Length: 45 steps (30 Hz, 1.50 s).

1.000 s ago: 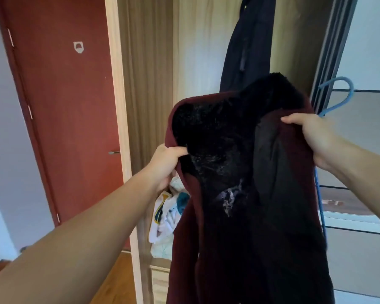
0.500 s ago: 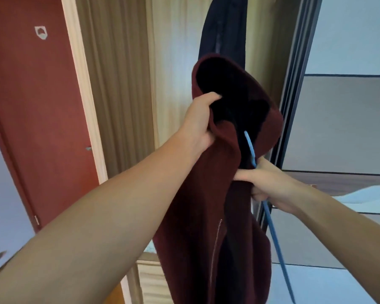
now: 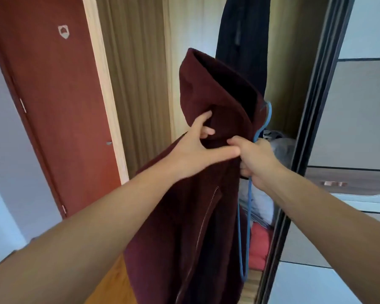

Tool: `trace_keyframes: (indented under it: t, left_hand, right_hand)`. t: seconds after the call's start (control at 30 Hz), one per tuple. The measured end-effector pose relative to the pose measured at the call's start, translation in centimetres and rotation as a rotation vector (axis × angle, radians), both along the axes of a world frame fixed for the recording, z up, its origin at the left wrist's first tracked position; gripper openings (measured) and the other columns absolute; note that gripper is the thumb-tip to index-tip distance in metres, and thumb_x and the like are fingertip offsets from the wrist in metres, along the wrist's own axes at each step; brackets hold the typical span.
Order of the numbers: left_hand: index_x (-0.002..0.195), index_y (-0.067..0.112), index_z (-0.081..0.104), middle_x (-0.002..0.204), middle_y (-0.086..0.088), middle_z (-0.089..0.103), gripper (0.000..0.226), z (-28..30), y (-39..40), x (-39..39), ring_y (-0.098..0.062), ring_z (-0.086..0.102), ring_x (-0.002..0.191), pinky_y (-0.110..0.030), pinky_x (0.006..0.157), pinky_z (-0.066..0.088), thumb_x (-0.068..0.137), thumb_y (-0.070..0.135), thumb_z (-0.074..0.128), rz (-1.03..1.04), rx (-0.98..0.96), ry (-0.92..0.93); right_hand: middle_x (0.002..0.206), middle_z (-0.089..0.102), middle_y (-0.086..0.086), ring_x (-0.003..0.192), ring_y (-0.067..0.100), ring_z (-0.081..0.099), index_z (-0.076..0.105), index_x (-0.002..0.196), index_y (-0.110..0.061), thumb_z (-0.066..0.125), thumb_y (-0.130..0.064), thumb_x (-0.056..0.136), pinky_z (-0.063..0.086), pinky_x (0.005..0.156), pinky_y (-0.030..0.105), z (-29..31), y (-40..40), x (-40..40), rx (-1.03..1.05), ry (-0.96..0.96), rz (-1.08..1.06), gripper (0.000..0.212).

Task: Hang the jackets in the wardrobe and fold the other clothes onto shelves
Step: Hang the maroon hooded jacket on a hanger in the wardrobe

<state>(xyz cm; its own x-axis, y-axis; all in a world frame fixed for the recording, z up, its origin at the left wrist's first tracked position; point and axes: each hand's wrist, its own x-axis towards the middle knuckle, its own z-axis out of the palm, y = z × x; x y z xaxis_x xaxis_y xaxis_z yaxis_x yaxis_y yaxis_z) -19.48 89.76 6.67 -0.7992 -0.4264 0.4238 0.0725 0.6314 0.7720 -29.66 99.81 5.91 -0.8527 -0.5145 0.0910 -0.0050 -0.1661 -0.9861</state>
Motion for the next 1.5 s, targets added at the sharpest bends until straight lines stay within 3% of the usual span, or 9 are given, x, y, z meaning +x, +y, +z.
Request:
trace_keyframes:
  t: [0.13,0.23,0.3,0.43,0.57,0.7,1.0,1.23,1.5]
  left_hand:
    - [0.152,0.035,0.017,0.153,0.014,0.016,0.107,-7.1,0.5,1.9,-0.011,0.022,0.138,-0.034,0.114,0.024,0.067,0.053,0.079,0.249,-0.337,-0.232]
    - [0.100,0.030,0.068,0.093,0.007,0.066,0.013,-8.7,-1.3,1.4,-0.002,0.059,0.081,-0.026,0.079,0.045,0.088,0.026,0.068,0.227,-0.090,-0.127]
    - [0.080,0.028,0.068,0.071,0.010,0.064,0.017,-8.7,-1.9,1.0,-0.002,0.056,0.064,-0.025,0.068,0.044,0.093,0.020,0.062,0.189,0.011,-0.080]
    - [0.095,0.024,0.071,0.100,0.005,0.075,0.011,-6.5,-1.3,0.3,-0.011,0.069,0.097,-0.028,0.094,0.051,0.095,0.020,0.061,0.092,0.376,0.061]
    - [0.106,0.017,0.069,0.099,-0.001,0.075,0.019,-0.7,-1.8,-0.3,-0.017,0.072,0.093,-0.035,0.089,0.055,0.096,0.031,0.059,0.097,0.690,0.267]
    - [0.094,0.014,0.067,0.083,0.000,0.076,0.026,5.1,-0.3,-0.6,-0.013,0.073,0.076,-0.027,0.067,0.059,0.094,0.038,0.060,0.026,0.670,0.319]
    - [0.096,0.008,0.068,0.087,-0.006,0.072,0.029,10.9,2.3,-1.8,-0.020,0.071,0.080,-0.033,0.073,0.056,0.087,0.036,0.068,-0.184,0.599,0.257]
    - [0.081,0.008,0.066,0.073,-0.006,0.070,0.018,10.3,3.7,-2.8,-0.020,0.070,0.071,-0.035,0.072,0.058,0.086,0.024,0.072,-0.179,0.509,0.178]
    - [0.085,0.005,0.070,0.079,-0.009,0.074,0.017,7.8,3.3,-4.6,-0.023,0.073,0.078,-0.039,0.075,0.061,0.080,0.019,0.079,-0.030,0.366,0.081]
  right_hand:
    - [0.042,0.027,-0.005,0.031,0.008,0.022,0.038,0.068,-0.019,0.066,-0.017,0.085,0.017,0.038,0.014,1.2,-1.8,-0.6,-0.012,-0.014,0.021,0.033]
    - [0.049,0.025,-0.003,0.030,0.007,0.019,0.036,0.069,-0.020,0.067,-0.018,0.085,0.016,0.035,0.014,1.4,-1.9,-1.3,0.007,-0.021,0.046,0.035]
    - [0.055,0.024,-0.002,0.031,0.007,0.018,0.038,0.070,-0.021,0.071,-0.021,0.083,0.015,0.034,0.014,1.4,-1.4,-1.7,0.030,-0.010,0.083,0.036]
    - [0.047,0.021,-0.006,0.032,0.007,0.014,0.038,0.064,-0.023,0.082,-0.042,0.072,0.012,0.034,0.016,1.9,1.4,-3.1,0.149,0.044,0.151,0.049]
    - [0.047,0.024,-0.006,0.036,0.008,0.015,0.047,0.065,-0.019,0.082,-0.043,0.071,0.011,0.038,0.018,0.7,4.7,-5.1,0.307,0.070,0.111,0.042]
    - [0.051,0.027,-0.003,0.035,0.010,0.017,0.047,0.075,-0.016,0.077,-0.033,0.074,0.012,0.042,0.018,-2.4,6.9,-6.4,0.413,0.011,0.075,0.035]
    - [0.032,0.034,-0.007,0.023,0.008,0.029,0.048,0.077,-0.008,0.069,-0.030,0.088,0.018,0.030,0.015,-9.7,9.8,-5.8,0.519,-0.165,0.087,0.032]
    - [0.069,0.063,0.012,0.057,0.024,0.050,0.068,0.083,0.006,0.061,-0.033,0.091,0.038,0.054,0.030,-12.9,7.9,-7.7,0.595,0.121,-0.152,0.041]
    - [0.038,0.030,-0.008,0.036,0.010,0.029,0.055,0.056,-0.020,0.054,-0.046,0.088,0.025,0.042,0.022,-5.9,7.3,-5.2,-0.199,0.013,-0.350,0.042]
